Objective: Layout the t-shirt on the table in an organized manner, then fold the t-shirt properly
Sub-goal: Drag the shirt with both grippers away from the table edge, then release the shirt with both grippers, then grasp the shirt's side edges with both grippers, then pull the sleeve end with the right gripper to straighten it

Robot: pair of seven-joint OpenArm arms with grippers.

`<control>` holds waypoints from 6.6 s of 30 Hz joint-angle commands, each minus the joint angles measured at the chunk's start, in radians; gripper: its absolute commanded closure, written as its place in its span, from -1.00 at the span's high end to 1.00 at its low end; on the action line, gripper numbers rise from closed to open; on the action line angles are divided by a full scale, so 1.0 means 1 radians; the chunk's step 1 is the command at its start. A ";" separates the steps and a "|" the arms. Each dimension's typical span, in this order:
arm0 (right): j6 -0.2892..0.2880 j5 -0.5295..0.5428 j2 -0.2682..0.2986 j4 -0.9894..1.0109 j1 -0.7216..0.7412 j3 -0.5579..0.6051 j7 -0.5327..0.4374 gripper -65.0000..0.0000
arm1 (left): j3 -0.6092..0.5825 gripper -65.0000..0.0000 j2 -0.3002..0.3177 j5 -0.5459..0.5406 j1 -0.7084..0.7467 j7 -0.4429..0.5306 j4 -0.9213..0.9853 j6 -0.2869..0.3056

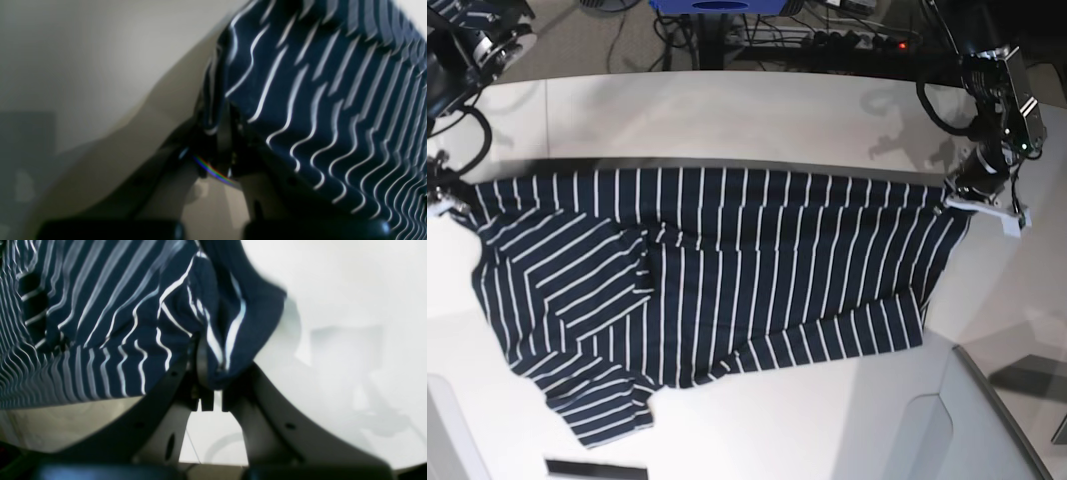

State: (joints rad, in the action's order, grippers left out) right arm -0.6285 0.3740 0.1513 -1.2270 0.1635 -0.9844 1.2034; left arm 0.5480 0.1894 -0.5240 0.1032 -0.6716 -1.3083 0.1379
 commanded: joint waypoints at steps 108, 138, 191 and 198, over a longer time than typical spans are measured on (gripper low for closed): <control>-0.070 0.020 0.000 -0.385 -0.342 0.433 -0.253 -1.00 | -0.009 -1.00 -0.023 -0.009 0.039 0.033 -0.096 -0.002; -0.070 0.023 0.000 -0.383 -0.347 0.434 -0.253 -1.00 | -0.009 0.47 -0.132 -0.008 -0.138 0.036 0.075 -0.002; -0.070 0.016 0.080 0.169 0.166 0.437 -0.323 -0.73 | -0.019 -1.00 -0.101 0.000 -0.257 0.164 0.298 -0.004; -0.070 -0.142 0.178 0.755 0.433 0.439 -0.698 0.17 | -0.018 -1.00 -0.101 0.000 -0.251 0.163 0.293 -0.004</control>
State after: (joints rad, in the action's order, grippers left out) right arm -0.6872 0.2066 0.3149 -0.4561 0.5678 -0.5449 0.5144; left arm 0.5293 0.0788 -0.5198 -0.1337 -0.5186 -0.9955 0.1291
